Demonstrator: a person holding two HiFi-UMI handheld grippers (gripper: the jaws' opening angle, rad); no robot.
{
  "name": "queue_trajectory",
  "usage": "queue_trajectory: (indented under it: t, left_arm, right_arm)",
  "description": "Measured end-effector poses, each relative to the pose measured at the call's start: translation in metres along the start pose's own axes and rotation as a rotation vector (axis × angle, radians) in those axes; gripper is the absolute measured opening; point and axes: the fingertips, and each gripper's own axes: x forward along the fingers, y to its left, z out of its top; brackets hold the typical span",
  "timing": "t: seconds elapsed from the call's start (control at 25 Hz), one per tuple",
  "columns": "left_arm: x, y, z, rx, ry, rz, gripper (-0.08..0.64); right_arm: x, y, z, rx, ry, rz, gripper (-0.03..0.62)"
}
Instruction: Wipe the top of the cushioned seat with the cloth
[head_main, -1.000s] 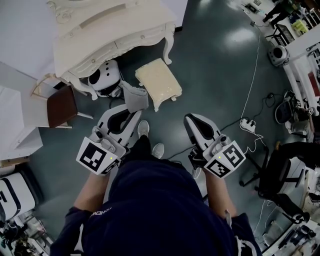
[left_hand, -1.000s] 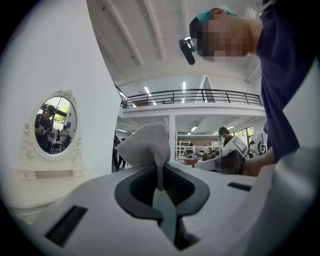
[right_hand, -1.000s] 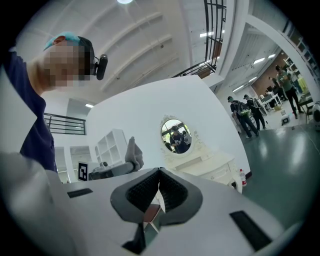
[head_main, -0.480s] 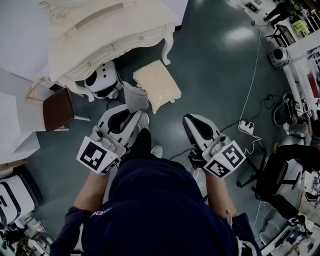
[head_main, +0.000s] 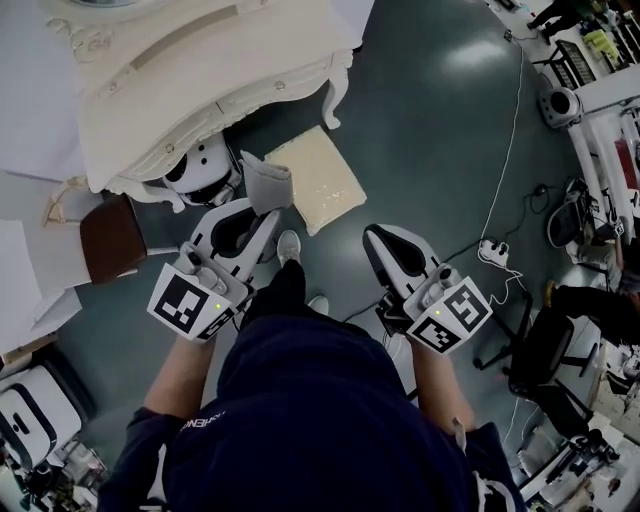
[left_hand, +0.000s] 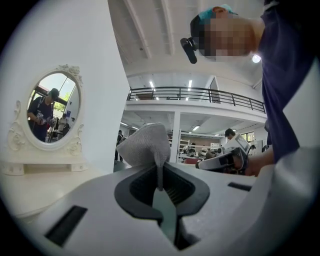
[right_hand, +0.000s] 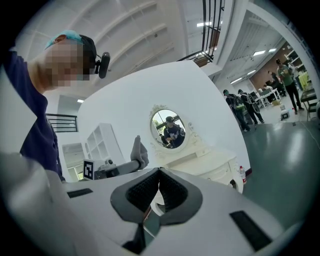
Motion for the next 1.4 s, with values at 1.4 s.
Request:
queue_trajectory:
  t: [1.4]
  left_arm:
    - [0.151, 0.182, -0.129, -0.117, 0.248, 0.188, 0.028]
  right_arm:
    - [0.170, -0.197, -0.010, 0.078, 0.231, 0.135, 0.025]
